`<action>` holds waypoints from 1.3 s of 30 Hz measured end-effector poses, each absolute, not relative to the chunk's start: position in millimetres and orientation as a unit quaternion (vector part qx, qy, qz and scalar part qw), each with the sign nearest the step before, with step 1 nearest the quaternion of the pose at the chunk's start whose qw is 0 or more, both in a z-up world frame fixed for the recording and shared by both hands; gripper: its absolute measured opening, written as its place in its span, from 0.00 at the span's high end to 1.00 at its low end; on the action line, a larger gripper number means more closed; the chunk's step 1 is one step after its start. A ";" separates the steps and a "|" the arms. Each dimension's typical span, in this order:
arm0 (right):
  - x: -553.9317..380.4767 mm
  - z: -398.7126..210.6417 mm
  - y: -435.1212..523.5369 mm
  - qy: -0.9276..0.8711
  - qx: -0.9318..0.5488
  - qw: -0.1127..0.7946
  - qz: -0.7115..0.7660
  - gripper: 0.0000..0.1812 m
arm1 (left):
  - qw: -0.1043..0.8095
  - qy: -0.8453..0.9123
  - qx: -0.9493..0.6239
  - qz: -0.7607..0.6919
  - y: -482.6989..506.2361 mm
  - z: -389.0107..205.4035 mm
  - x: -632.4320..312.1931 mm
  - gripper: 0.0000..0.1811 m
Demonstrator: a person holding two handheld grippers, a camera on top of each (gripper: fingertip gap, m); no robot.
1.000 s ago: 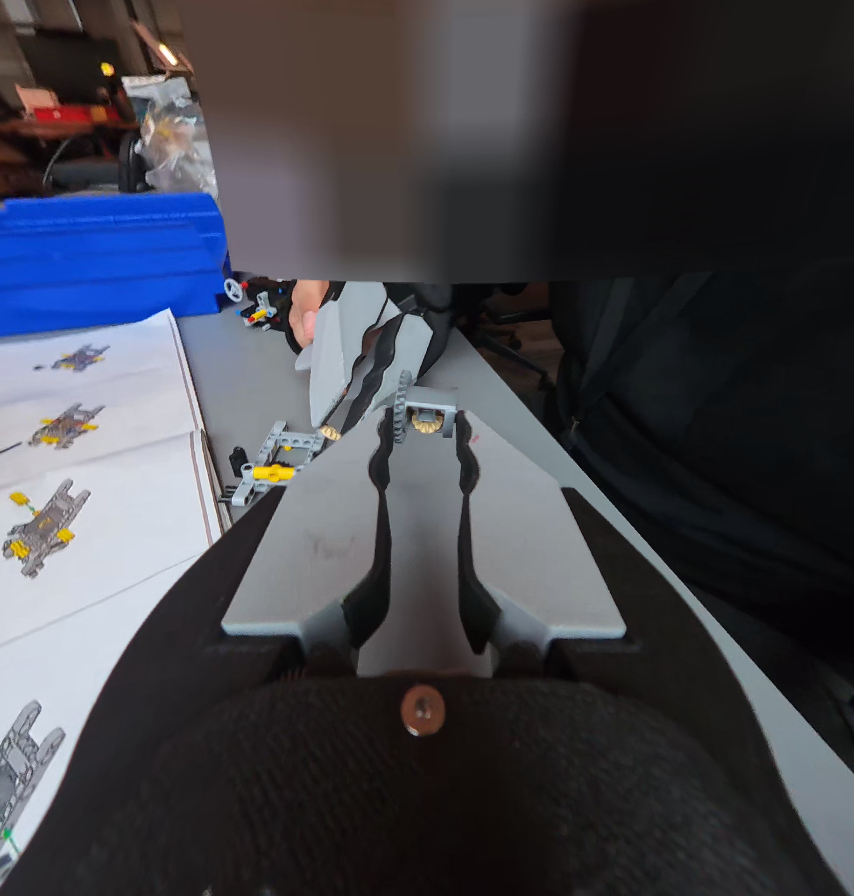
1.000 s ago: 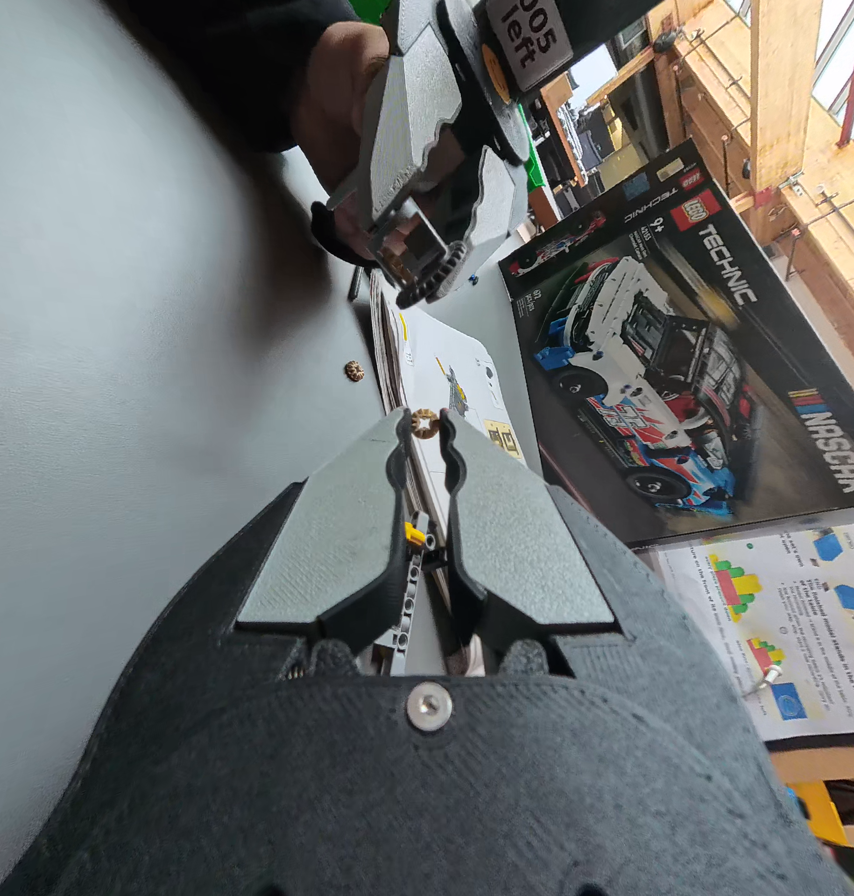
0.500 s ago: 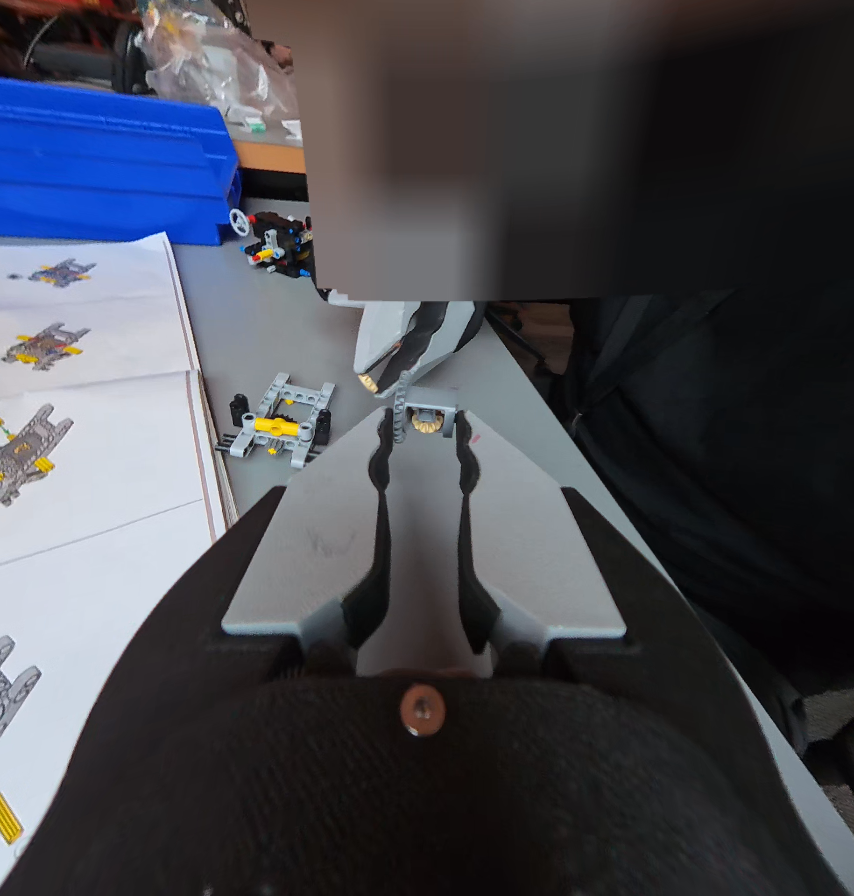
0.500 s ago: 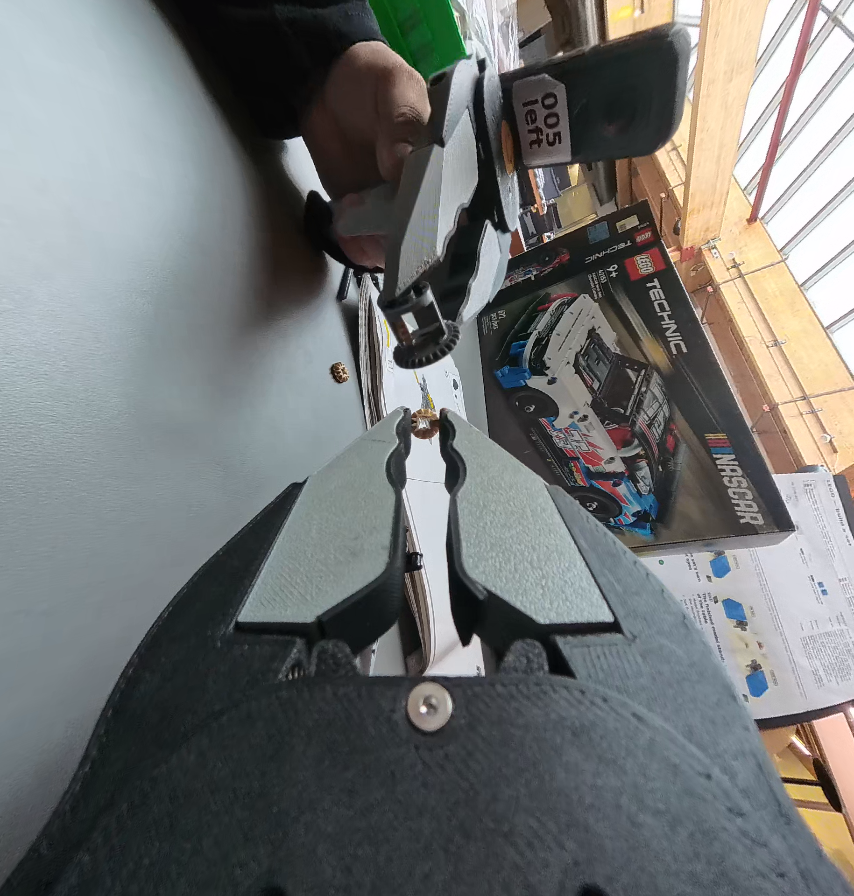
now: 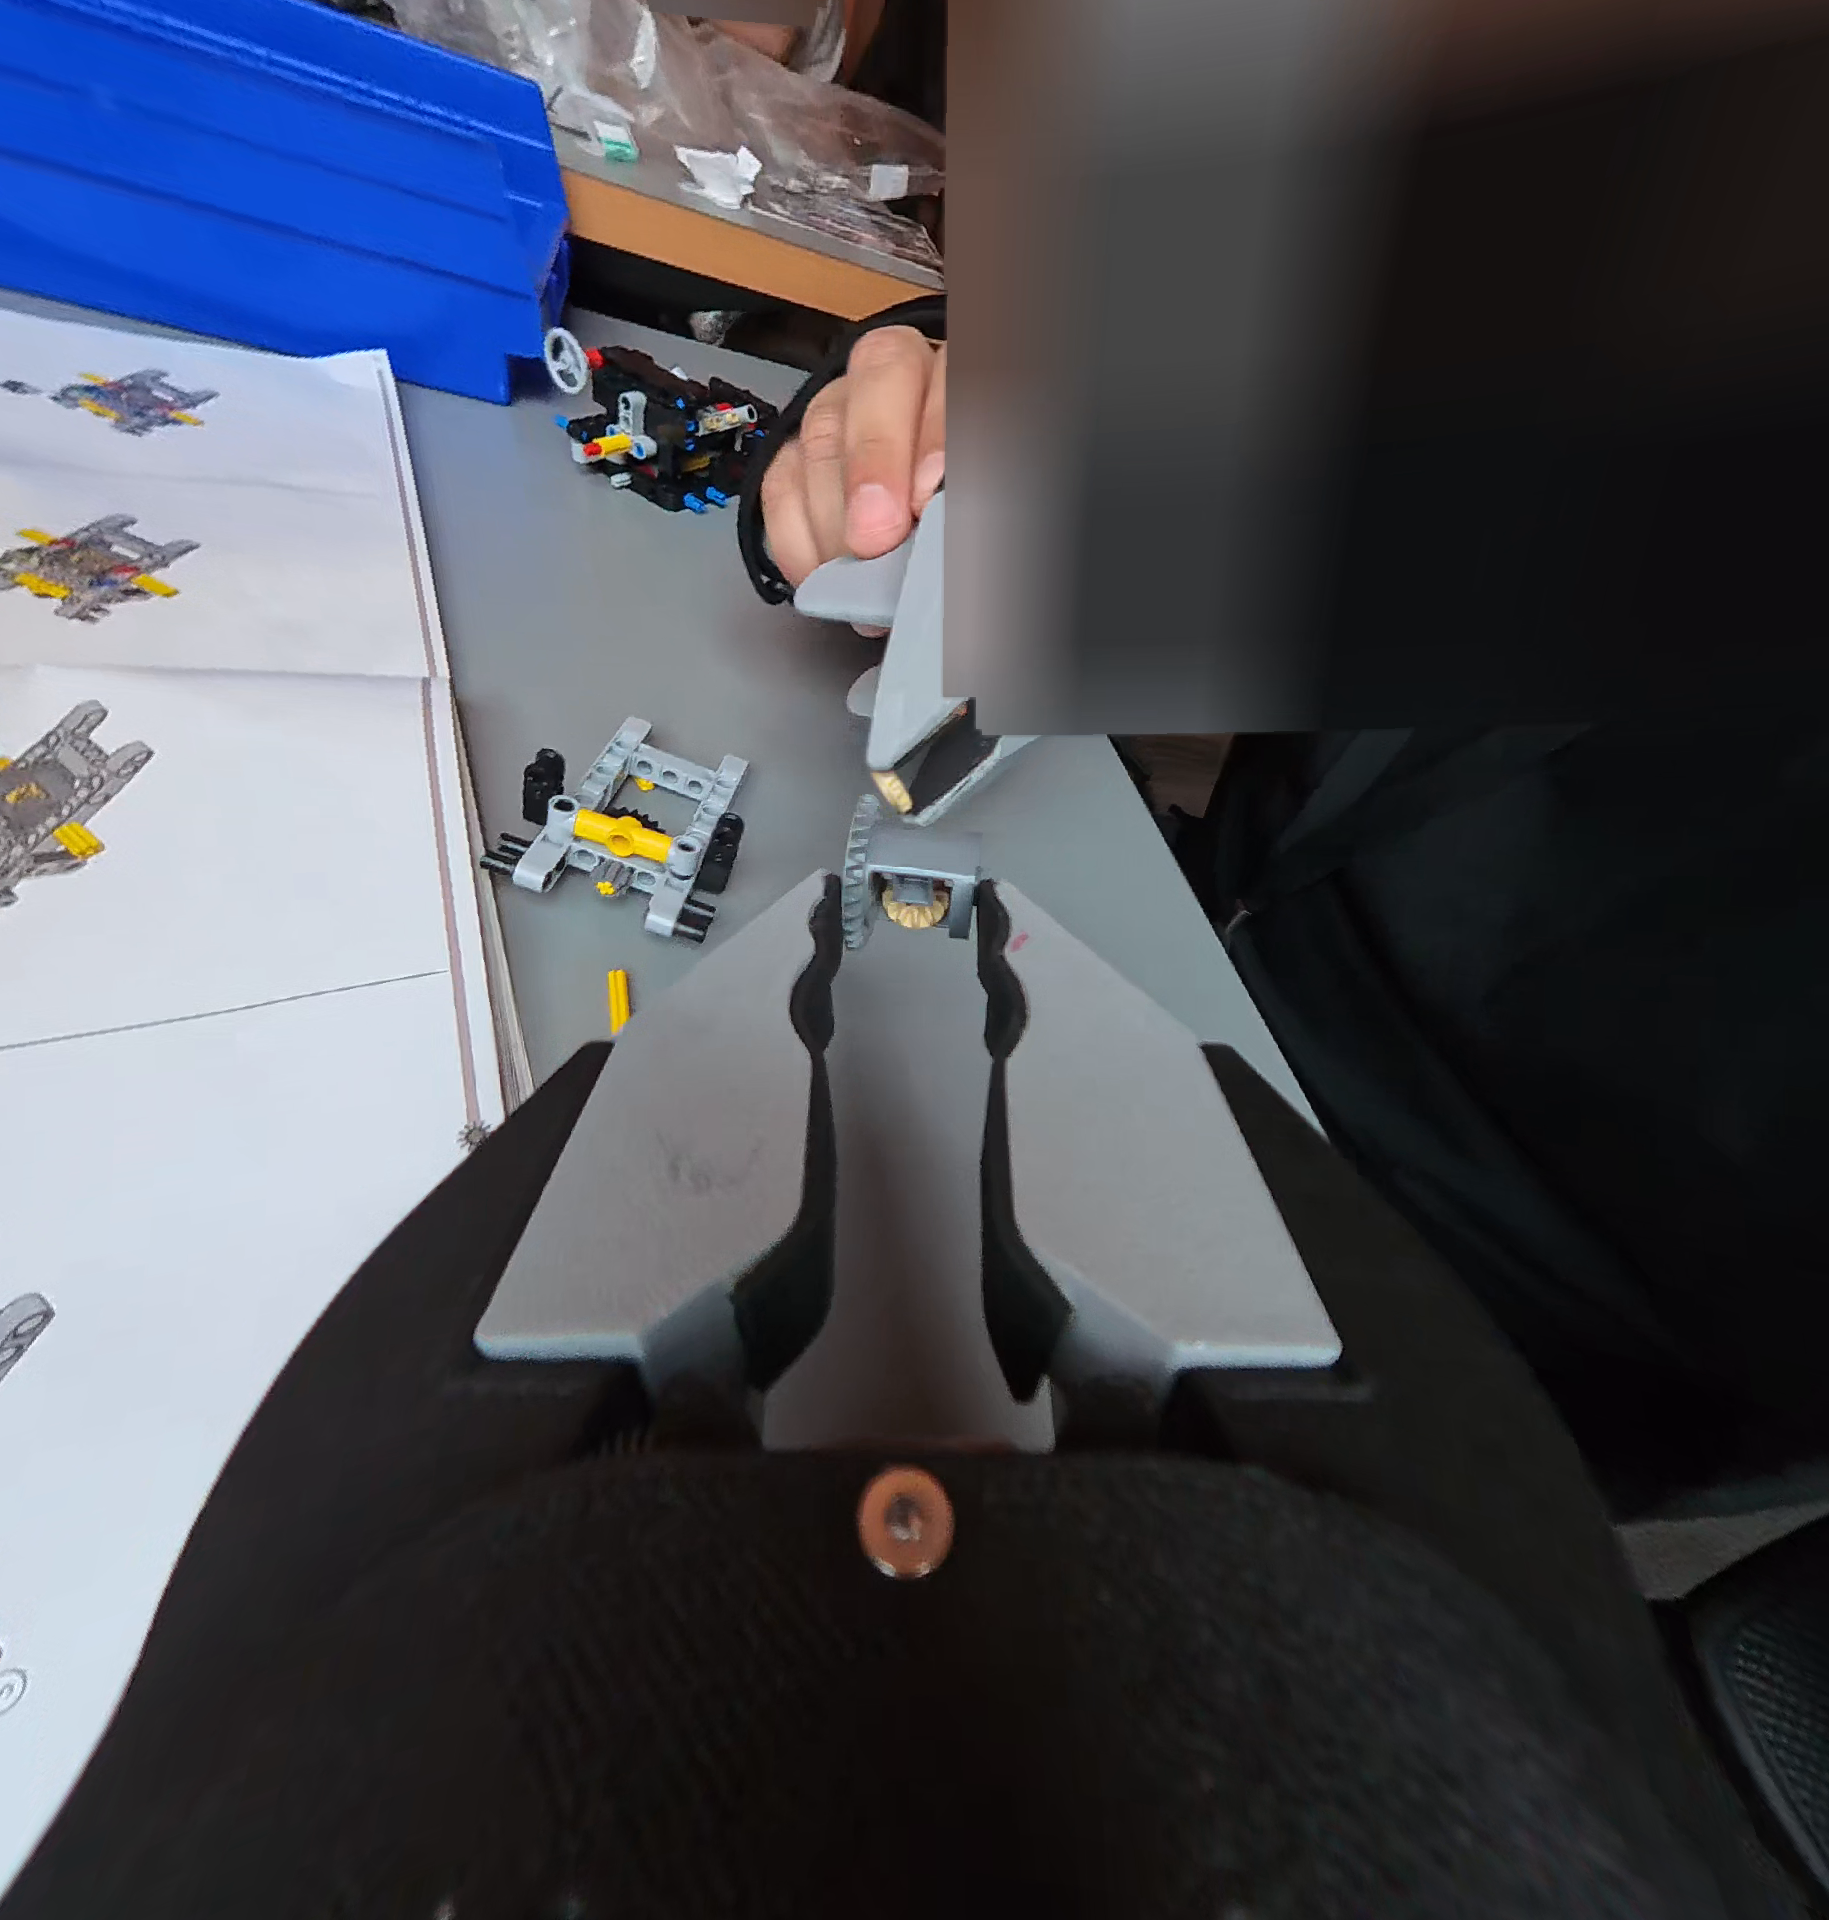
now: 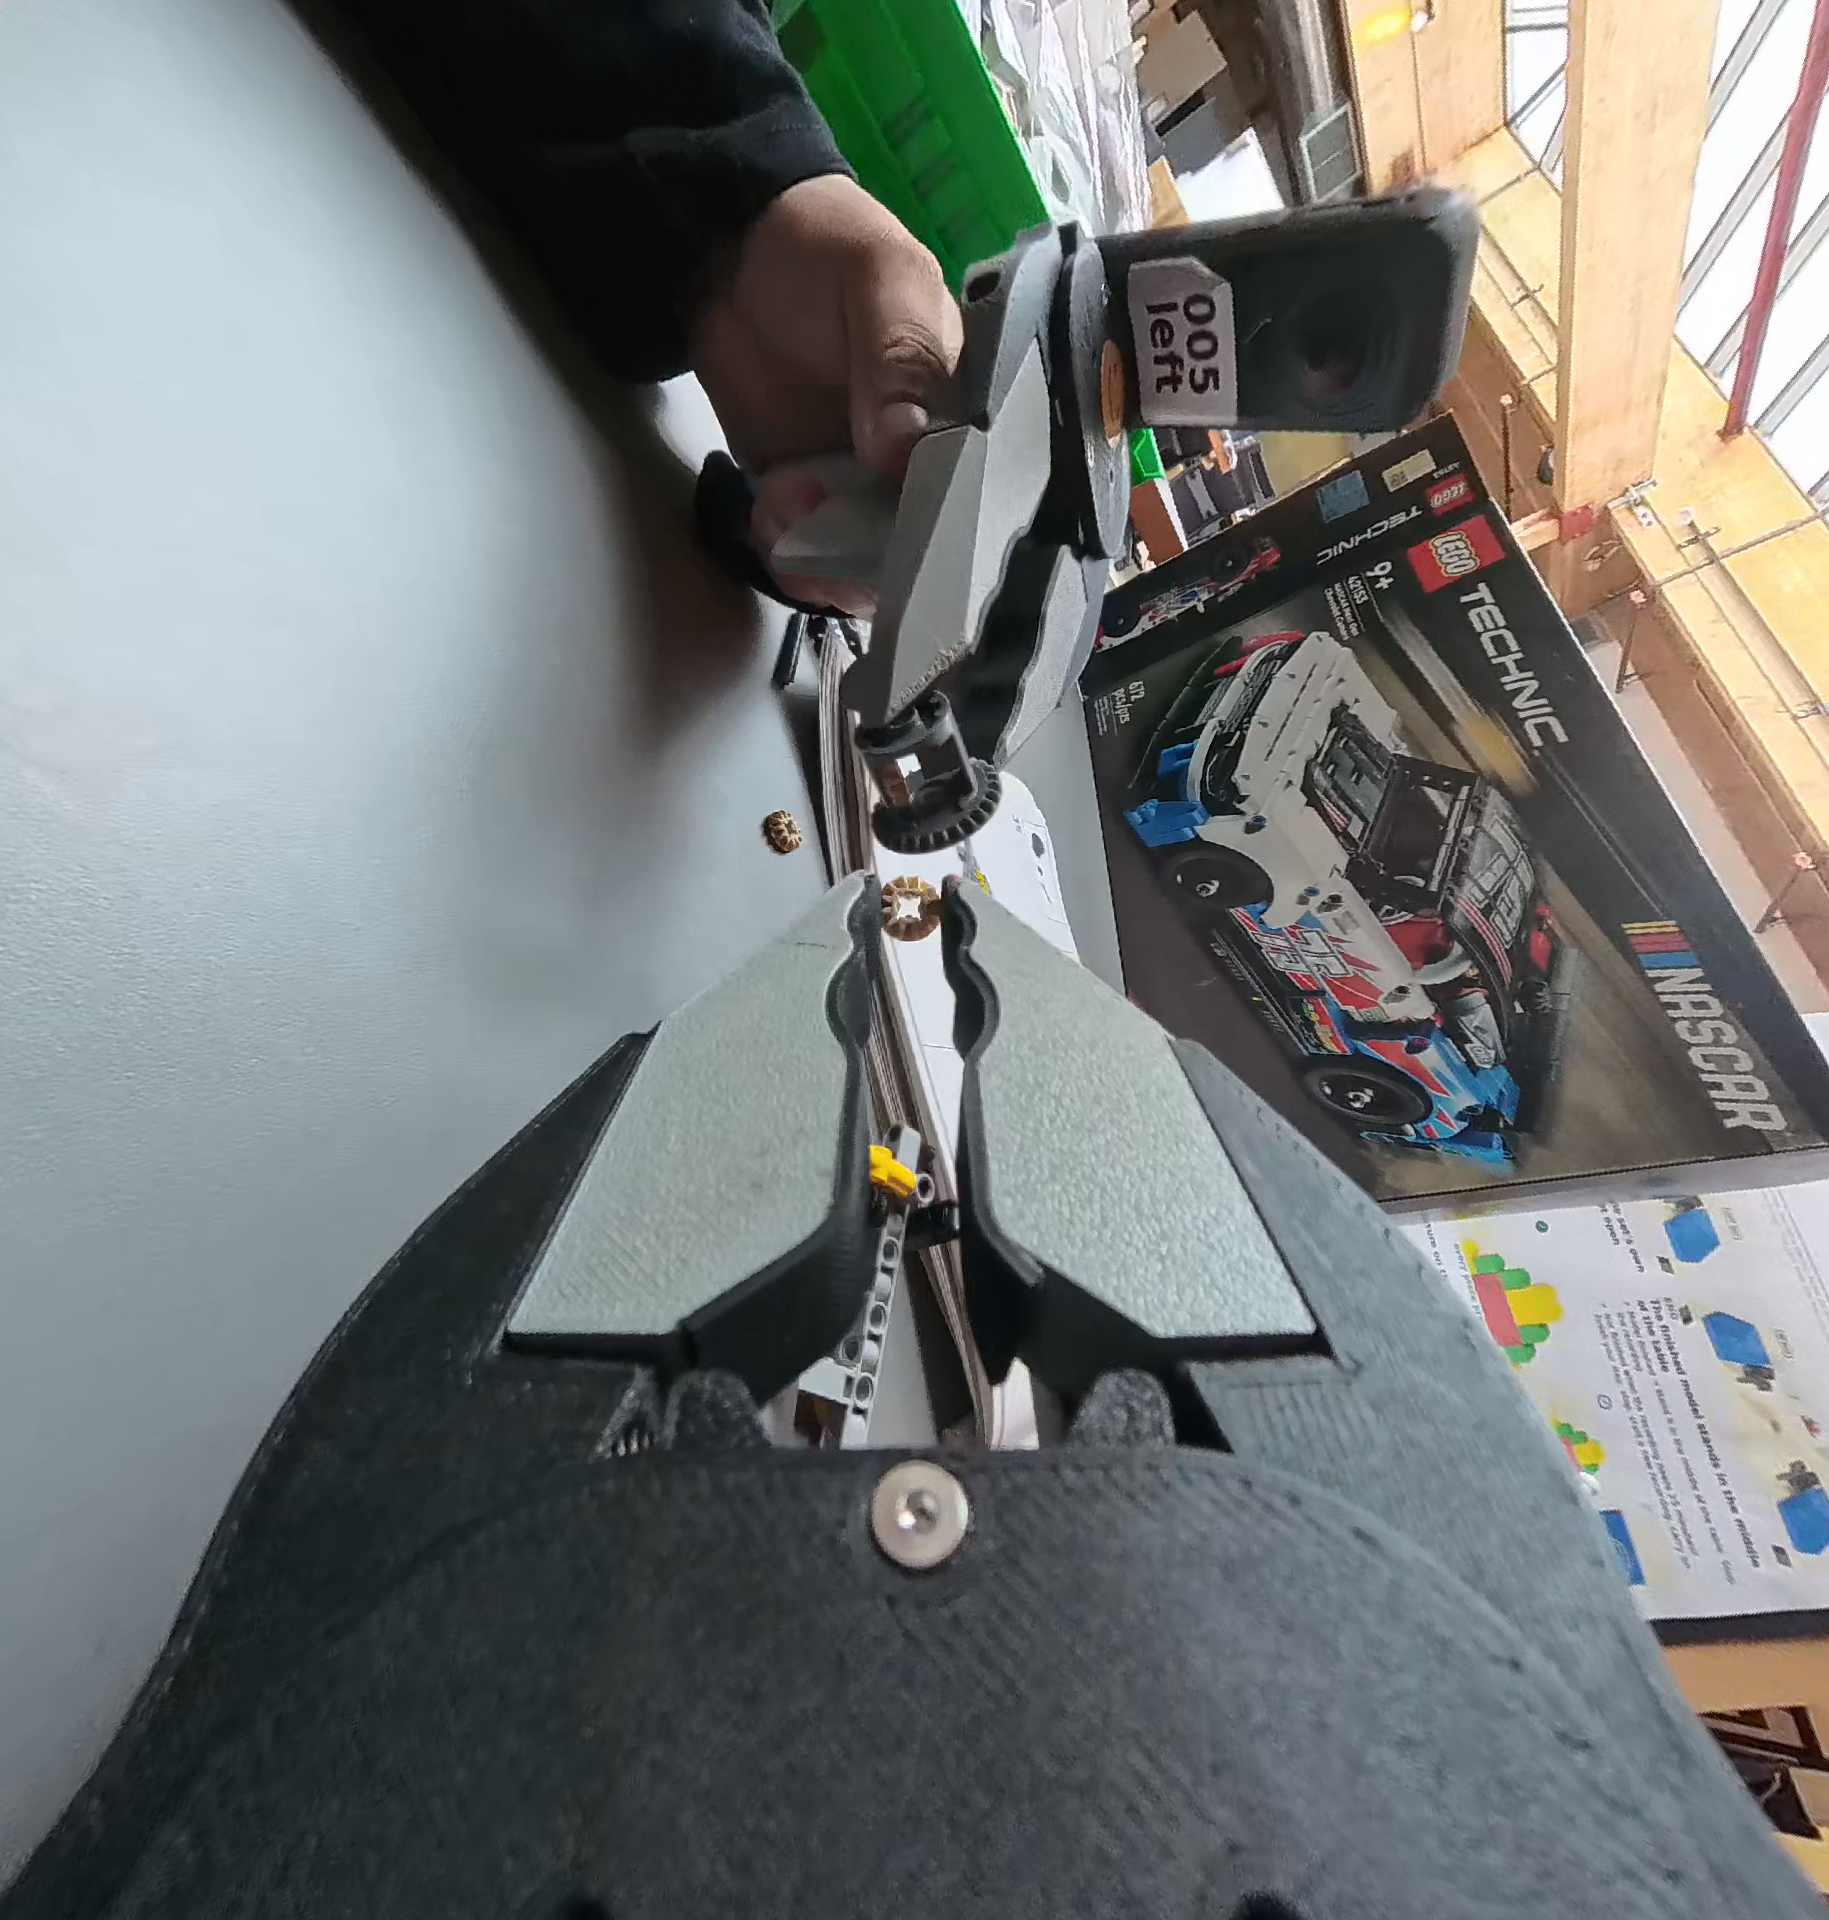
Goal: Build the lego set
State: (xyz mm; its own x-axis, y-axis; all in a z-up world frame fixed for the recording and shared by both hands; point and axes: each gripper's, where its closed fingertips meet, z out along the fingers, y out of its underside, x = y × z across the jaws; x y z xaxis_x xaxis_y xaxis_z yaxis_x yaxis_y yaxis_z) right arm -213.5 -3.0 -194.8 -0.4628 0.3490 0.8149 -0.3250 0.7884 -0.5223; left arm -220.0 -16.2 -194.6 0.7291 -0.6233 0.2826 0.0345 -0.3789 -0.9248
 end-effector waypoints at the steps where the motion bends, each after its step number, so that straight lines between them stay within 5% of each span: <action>1: -213.8 -194.9 -2.8 -0.790 -0.006 0.520 0.324 0.96 | 0.524 0.184 -0.769 -0.317 -15.5 -194.2 -221.8 0.88; 20: -215.2 -204.2 -3.8 -0.809 -0.034 0.470 0.352 0.96 | 0.485 0.164 -0.801 -0.309 -11.9 -209.6 -223.8 0.88; 39: -194.0 -263.2 -19.3 -0.895 -0.067 0.261 0.356 0.94 | 0.445 0.192 -0.832 -0.269 -14.9 -227.7 -220.4 0.88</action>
State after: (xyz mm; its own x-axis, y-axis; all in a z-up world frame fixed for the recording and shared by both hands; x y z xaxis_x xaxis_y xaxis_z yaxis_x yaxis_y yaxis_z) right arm -194.0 -19.3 -263.2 -0.8552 0.3048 0.4192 -0.0663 0.7378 -0.6718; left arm -220.4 -14.9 -227.7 0.7821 -0.5584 0.2765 -0.0801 -0.5301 -0.8441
